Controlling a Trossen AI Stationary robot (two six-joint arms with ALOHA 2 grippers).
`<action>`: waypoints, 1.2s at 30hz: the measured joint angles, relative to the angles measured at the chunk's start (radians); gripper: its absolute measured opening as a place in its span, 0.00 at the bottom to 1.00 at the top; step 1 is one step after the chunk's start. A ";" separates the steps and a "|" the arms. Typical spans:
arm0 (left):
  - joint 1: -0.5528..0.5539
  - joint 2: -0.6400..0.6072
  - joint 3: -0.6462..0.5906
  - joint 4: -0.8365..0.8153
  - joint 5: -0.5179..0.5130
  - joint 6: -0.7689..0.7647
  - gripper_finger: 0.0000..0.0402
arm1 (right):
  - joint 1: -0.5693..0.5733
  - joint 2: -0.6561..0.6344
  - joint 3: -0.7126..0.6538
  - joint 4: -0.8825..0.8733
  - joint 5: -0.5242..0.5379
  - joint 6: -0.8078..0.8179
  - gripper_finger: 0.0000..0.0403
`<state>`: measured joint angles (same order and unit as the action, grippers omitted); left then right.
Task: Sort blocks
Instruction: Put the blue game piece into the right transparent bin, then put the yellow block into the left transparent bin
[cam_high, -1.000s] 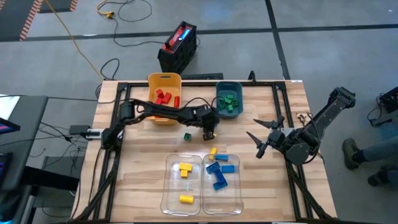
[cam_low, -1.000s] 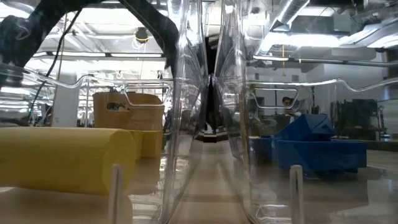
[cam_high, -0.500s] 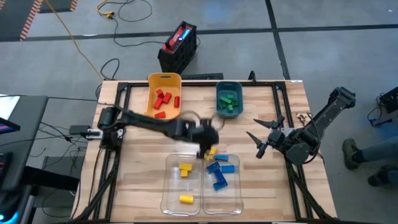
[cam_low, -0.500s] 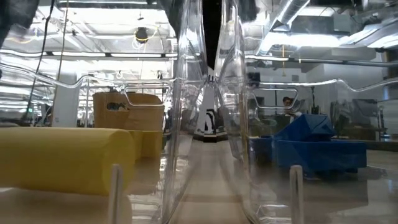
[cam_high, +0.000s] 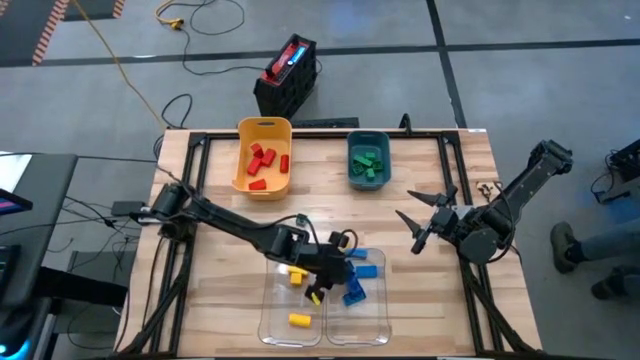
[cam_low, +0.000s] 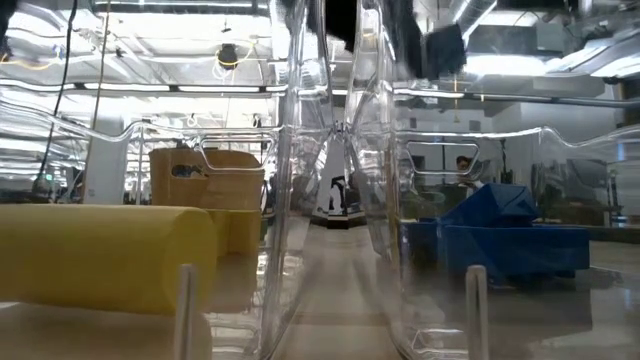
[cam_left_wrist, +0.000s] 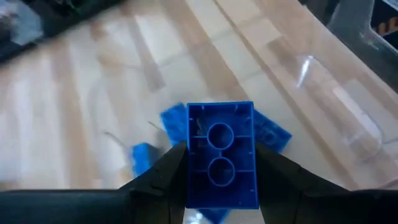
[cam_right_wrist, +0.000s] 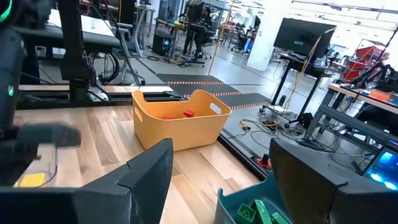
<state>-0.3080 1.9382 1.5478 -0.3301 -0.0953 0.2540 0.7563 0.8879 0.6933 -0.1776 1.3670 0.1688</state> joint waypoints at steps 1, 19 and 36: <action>0.000 0.011 0.000 0.001 0.014 -0.011 0.35 | 0.000 0.000 0.000 0.000 0.000 0.000 0.70; 0.028 0.120 -0.001 0.026 0.013 -0.096 0.61 | 0.000 0.000 0.000 -0.002 0.000 -0.003 0.70; 0.036 -0.287 -0.314 0.141 -0.146 -0.056 0.57 | -0.277 0.017 -0.088 -0.125 -0.347 0.194 0.70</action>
<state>-0.2718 1.6507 1.2339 -0.1889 -0.2410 0.1981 0.4794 0.9050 0.6056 -0.3024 1.0200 0.3625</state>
